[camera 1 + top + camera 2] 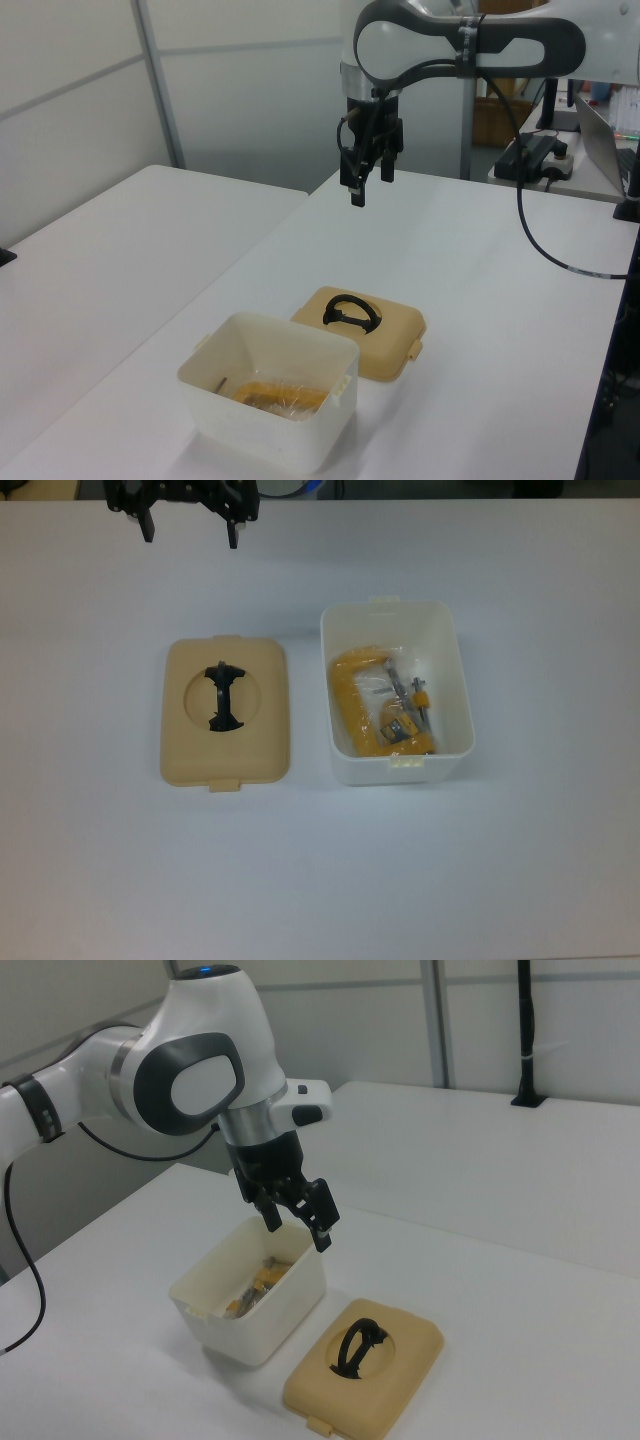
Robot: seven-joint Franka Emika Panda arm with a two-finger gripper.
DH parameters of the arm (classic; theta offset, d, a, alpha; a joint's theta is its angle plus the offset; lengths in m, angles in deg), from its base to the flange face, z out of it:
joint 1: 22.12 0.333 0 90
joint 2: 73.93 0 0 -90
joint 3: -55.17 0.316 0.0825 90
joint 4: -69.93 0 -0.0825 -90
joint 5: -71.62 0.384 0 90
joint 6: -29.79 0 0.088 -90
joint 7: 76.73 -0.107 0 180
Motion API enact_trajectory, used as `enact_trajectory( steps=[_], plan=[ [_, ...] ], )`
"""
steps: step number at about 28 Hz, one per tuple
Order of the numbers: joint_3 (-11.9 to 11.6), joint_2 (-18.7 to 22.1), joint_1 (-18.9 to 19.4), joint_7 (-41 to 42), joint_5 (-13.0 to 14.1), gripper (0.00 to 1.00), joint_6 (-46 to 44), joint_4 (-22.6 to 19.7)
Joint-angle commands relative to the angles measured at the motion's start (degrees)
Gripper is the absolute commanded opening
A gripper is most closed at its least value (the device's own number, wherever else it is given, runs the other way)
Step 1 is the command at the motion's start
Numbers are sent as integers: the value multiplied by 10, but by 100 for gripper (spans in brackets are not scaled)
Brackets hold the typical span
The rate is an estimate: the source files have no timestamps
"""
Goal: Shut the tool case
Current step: 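Move the open gripper toward the beige lid's black handle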
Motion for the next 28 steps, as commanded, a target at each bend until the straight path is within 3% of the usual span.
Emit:
enact_trajectory(
  steps=[1, 20, 28],
  plan=[
    [-3, -2, 4, 25, 6, 100, 0, -1],
    [-3, -34, 4, 23, 4, 100, 59, -23],
    [-5, -38, -2, 25, 8, 100, 109, -69]
  ],
)
